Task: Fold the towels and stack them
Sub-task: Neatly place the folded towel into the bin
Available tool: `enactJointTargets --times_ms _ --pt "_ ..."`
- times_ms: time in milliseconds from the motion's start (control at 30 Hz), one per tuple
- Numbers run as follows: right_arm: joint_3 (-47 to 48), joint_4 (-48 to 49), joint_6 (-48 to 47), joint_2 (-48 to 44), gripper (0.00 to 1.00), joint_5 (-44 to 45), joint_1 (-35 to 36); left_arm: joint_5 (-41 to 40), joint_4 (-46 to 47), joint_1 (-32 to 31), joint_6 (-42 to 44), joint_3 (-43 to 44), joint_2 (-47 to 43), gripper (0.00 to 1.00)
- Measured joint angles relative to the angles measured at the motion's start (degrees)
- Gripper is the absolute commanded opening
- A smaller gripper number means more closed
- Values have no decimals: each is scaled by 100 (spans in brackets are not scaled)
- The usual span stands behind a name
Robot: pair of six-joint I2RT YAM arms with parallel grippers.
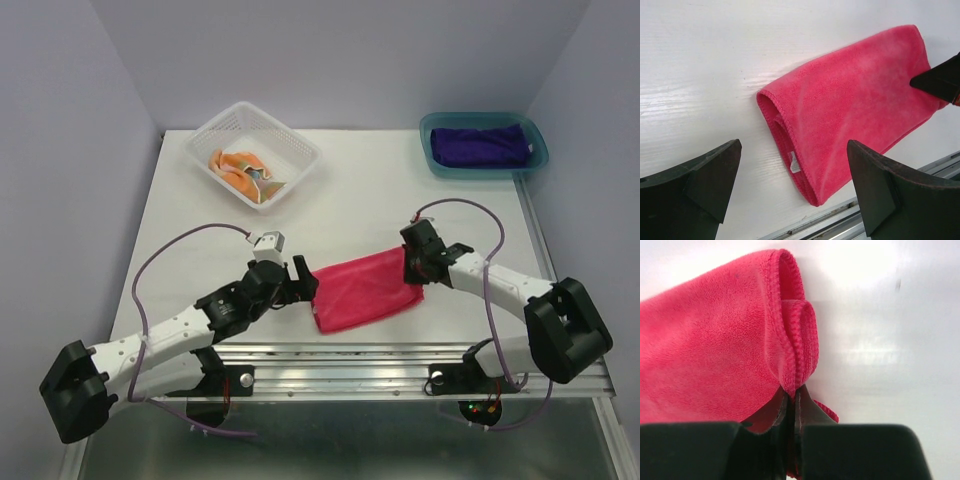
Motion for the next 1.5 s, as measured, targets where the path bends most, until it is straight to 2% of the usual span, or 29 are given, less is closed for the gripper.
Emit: enactJointTargets --times_ms 300,600,900,1167,1500 --pt "1563 345 -1523 918 1 754 0 -348 -278 52 -26 0 -407 99" --pt "3744 678 -2905 2603 1 1475 -175 -743 -691 105 -221 0 -588 99" --pt "5919 535 -3427 4089 1 1971 -883 -1045 -846 151 -332 4 -555 99" --pt "7794 363 -3606 5104 1 2356 -1320 -1167 -861 227 -317 295 -50 99" --pt "8856 295 -3794 5486 1 2730 -1523 -1119 -739 404 -144 649 437 99"
